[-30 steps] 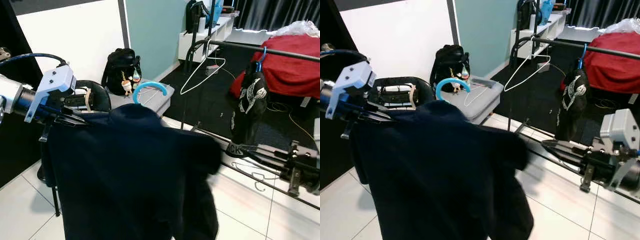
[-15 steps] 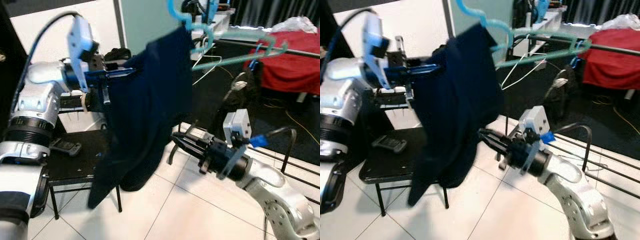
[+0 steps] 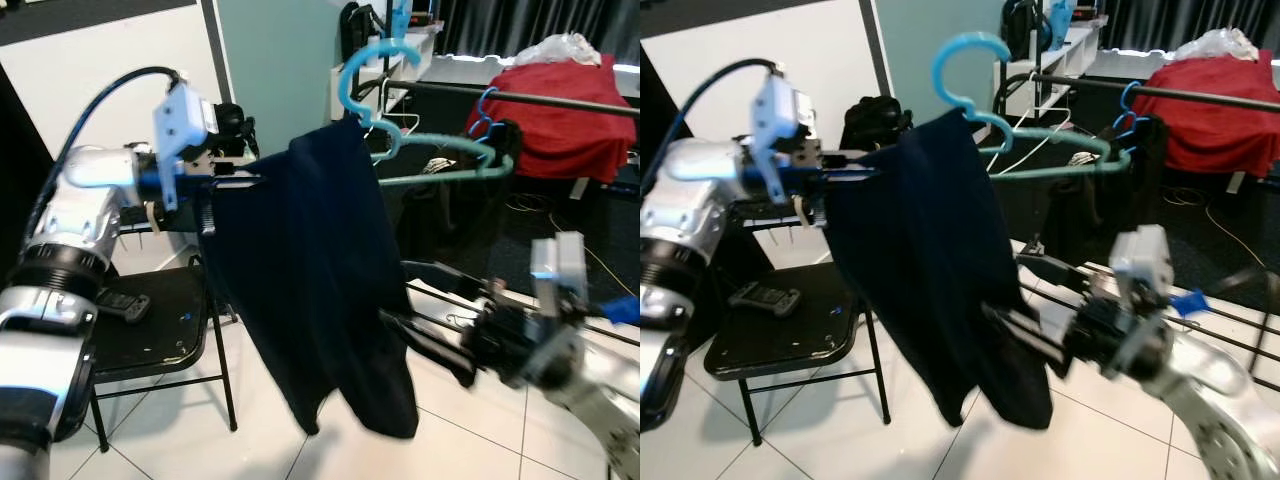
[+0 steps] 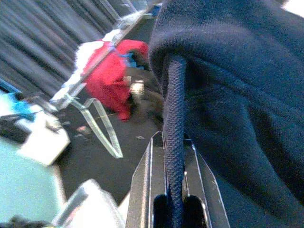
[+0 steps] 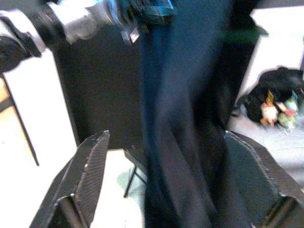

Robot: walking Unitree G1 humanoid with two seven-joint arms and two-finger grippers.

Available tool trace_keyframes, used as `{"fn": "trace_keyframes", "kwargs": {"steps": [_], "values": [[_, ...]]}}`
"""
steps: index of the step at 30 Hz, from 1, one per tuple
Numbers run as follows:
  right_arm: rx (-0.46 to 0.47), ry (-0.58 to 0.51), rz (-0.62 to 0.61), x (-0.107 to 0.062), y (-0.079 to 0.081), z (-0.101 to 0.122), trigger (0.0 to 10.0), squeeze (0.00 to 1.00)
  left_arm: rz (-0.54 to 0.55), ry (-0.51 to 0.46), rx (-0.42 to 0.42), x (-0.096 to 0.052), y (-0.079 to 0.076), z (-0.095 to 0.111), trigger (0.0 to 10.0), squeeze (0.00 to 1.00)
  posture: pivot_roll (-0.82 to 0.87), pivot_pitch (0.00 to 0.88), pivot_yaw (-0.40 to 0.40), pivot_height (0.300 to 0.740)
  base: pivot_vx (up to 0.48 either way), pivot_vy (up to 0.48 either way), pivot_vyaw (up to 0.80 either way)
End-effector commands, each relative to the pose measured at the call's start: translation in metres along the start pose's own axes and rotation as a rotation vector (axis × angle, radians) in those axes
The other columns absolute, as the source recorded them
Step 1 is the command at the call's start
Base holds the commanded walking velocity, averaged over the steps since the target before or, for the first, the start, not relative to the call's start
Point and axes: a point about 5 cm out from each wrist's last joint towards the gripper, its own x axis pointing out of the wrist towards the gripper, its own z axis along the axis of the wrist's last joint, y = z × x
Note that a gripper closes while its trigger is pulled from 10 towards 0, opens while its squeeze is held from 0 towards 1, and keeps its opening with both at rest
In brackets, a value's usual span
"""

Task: Hang hanger

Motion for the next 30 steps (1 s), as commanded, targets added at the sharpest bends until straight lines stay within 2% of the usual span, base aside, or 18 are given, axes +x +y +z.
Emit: {"fn": "trace_keyframes", "kwargs": {"steps": [1,2,3,4,5,6,7,8,9,10,12,13,14,17,21,23,30], "values": [[-0.009,-0.006,-0.074,-0.007,-0.004,-0.002,10.0,1.0,0.154,-0.06,0.054,-0.007,0.022,0.019,4.5,0.0,-0.23,0.0,0.09,0.74,0.0,0.0,0.0],[0.009,-0.006,-0.148,-0.014,-0.007,-0.009,10.0,1.0,0.222,-0.127,0.047,-0.007,0.031,0.031,4.6,0.0,-0.24,0.0,0.094,0.74,0.0,0.0,0.0],[0.009,-0.006,-0.148,-0.014,-0.007,-0.009,10.0,1.0,0.222,-0.127,0.047,-0.007,0.031,0.031,4.6,0.0,-0.24,0.0,0.094,0.74,0.0,0.0,0.0],[0.037,-0.02,-0.196,-0.019,-0.007,-0.014,10.0,0.82,0.257,-0.203,0.044,-0.006,0.038,0.045,4.6,0.0,-0.24,0.0,0.099,0.74,0.0,0.0,0.0],[0.037,-0.02,-0.196,-0.019,-0.007,-0.014,10.0,0.82,0.257,-0.203,0.044,-0.006,0.038,0.045,4.6,0.0,-0.24,0.0,0.099,0.74,0.0,0.0,0.0],[0.076,-0.04,-0.222,-0.022,-0.005,-0.019,10.0,0.43,0.273,-0.27,0.044,-0.003,0.043,0.059,4.6,0.0,-0.24,0.0,0.101,0.74,0.0,0.0,0.0],[0.076,-0.04,-0.222,-0.022,-0.005,-0.019,10.0,0.43,0.273,-0.27,0.044,-0.003,0.043,0.059,4.6,0.0,-0.24,0.0,0.101,0.74,0.0,0.0,0.0],[0.12,-0.054,-0.24,-0.023,-0.002,-0.026,10.0,0.0,0.28,-0.331,0.054,-0.001,0.047,0.074,4.6,0.0,-0.23,0.0,0.105,0.74,0.0,0.0,0.0],[0.12,-0.054,-0.24,-0.023,-0.002,-0.026,10.0,0.0,0.28,-0.331,0.054,-0.001,0.047,0.074,4.6,0.0,-0.23,0.0,0.105,0.74,0.0,0.0,0.0],[0.163,-0.069,-0.248,-0.022,0.001,-0.033,10.0,0.0,0.282,-0.381,0.064,0.001,0.05,0.087,4.5,0.0,-0.23,0.0,0.109,0.74,0.0,0.0,0.0],[0.163,-0.069,-0.248,-0.022,0.001,-0.033,10.0,0.0,0.282,-0.381,0.064,0.001,0.05,0.087,4.5,0.0,-0.23,0.0,0.109,0.74,0.0,0.0,0.0],[0.189,-0.078,-0.245,-0.018,0.004,-0.037,10.0,0.0,0.286,-0.413,0.073,0.002,0.053,0.096,4.5,0.0,-0.23,0.0,0.11,0.74,0.0,0.0,0.0],[0.189,-0.078,-0.245,-0.018,0.004,-0.037,10.0,0.0,0.286,-0.413,0.073,0.002,0.053,0.096,4.5,0.0,-0.23,0.0,0.11,0.74,0.0,0.0,0.0],[0.23,-0.24,-0.236,-0.007,-0.003,-0.028,10.0,0.0,0.29,-0.481,0.102,0.003,0.059,0.117,4.4,0.0,-0.22,0.0,0.117,0.74,0.0,0.0,0.0],[0.226,-0.306,-0.212,-0.004,-0.006,-0.017,10.0,0.0,0.308,-0.492,0.099,0.004,0.061,0.12,4.2,0.0,-0.22,0.0,0.117,0.74,0.0,0.0,0.0],[0.204,-0.3,-0.198,0.002,-0.007,-0.014,10.0,0.0,0.329,-0.505,0.087,0.006,0.062,0.121,3.8,0.0,-0.22,0.0,0.115,0.74,0.0,0.0,0.0],[0.176,-0.281,-0.227,0.008,-0.013,-0.014,10.0,0.0,0.328,-0.532,0.073,0.008,0.06,0.125,3.7,0.0,-0.22,0.0,0.117,0.74,0.0,0.0,0.0]]}}
